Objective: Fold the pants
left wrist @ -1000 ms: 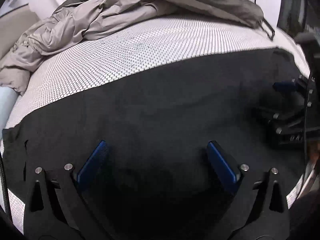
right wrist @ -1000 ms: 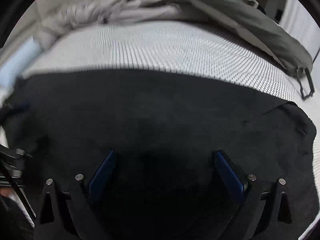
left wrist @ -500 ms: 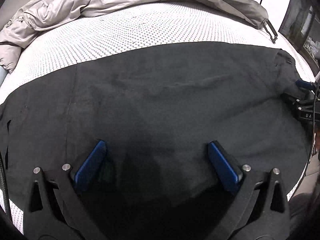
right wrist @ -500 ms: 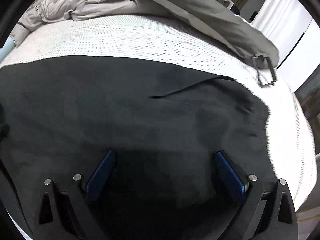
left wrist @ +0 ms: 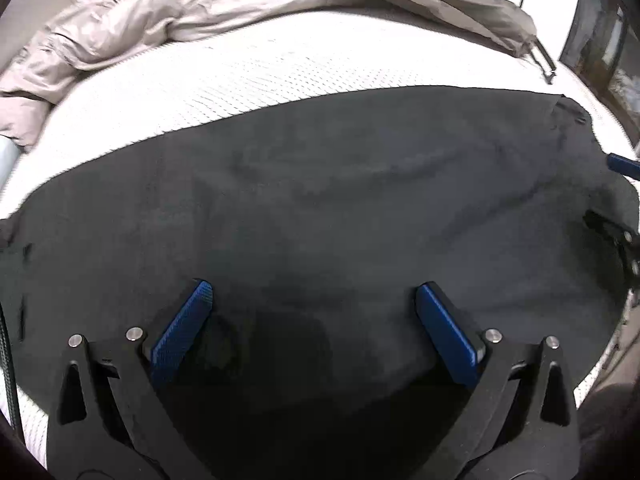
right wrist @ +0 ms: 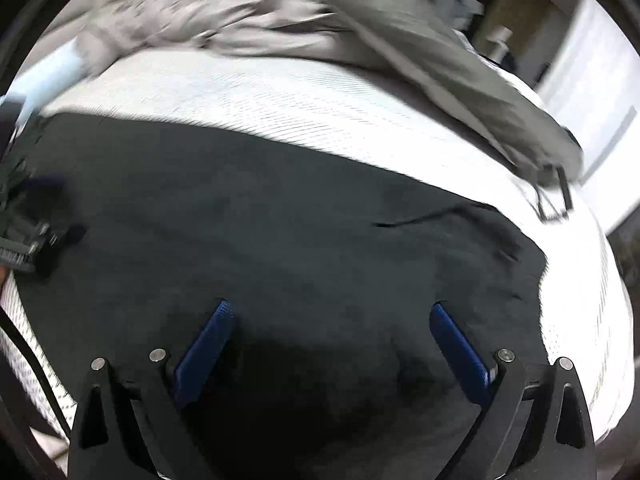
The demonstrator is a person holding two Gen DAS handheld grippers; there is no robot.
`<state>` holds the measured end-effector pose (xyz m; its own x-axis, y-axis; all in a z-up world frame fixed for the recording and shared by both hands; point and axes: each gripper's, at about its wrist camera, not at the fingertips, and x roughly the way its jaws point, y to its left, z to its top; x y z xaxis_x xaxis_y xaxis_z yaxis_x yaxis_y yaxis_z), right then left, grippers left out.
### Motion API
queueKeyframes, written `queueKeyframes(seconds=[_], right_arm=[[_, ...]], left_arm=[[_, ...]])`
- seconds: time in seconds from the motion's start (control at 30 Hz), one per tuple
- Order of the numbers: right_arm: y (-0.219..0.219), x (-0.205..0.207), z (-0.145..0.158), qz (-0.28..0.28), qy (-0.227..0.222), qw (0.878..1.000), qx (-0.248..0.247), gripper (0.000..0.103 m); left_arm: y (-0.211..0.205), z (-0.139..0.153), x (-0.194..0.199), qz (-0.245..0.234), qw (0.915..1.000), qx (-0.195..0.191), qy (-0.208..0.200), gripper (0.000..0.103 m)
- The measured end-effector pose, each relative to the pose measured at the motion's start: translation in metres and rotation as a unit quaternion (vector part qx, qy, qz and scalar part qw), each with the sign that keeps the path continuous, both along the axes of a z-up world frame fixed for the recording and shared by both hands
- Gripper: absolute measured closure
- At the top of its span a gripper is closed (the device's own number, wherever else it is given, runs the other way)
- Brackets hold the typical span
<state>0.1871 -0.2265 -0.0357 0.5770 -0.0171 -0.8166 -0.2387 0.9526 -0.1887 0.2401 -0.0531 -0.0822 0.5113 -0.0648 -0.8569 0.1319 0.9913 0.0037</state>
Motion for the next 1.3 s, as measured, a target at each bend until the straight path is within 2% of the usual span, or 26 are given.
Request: queueKeyframes(seconds=[0.07,0.17,0.27,0.37,0.47,0.57,0.73,0.8,1.03,1.3], right_arm=[[0.010,-0.005,0.002,0.008,-0.007,1.000,-0.011,0.003],[0.009,-0.007,0.009,0.009,-0.020,1.000,-0.001,0.003],[0.001,-0.009,0.014,0.010,-0.029,0.999,0.042,0.003],[0.001,-0.008,0.007,0.022,-0.012,0.995,0.099,0.003],[0.008,-0.007,-0.010,0.028,0.006,0.995,0.100,0.003],[0.015,-0.006,-0.029,0.027,0.035,0.995,0.092,0.003],[0.013,-0.006,-0.033,0.025,0.035,0.994,0.098,0.002],[0.013,-0.007,-0.033,0.025,0.033,0.994,0.096,0.002],[0.016,-0.012,-0.035,0.026,0.033,0.995,0.086,0.001],[-0.001,-0.014,-0.032,0.005,0.030,0.998,0.050,0.001]], left_arm=[[-0.006,0.006,-0.007,0.009,0.9993,0.034,-0.014,0.002],[-0.009,0.013,-0.021,0.026,0.9956,0.082,-0.036,0.002],[0.000,0.009,-0.029,0.043,0.9947,0.088,-0.032,0.002],[0.005,0.009,-0.036,0.049,0.9916,0.112,-0.042,0.001],[0.014,0.008,-0.044,0.054,0.9895,0.126,-0.046,0.001],[0.025,0.005,-0.047,0.054,0.9914,0.113,-0.037,0.001],[0.049,0.001,-0.046,0.069,0.9969,0.035,0.006,0.001],[0.056,-0.001,-0.046,0.069,0.9973,0.017,0.016,0.001],[0.060,-0.001,-0.044,0.063,0.9978,0.007,0.021,0.001],[0.062,-0.001,-0.045,0.060,0.9979,-0.001,0.027,0.001]])
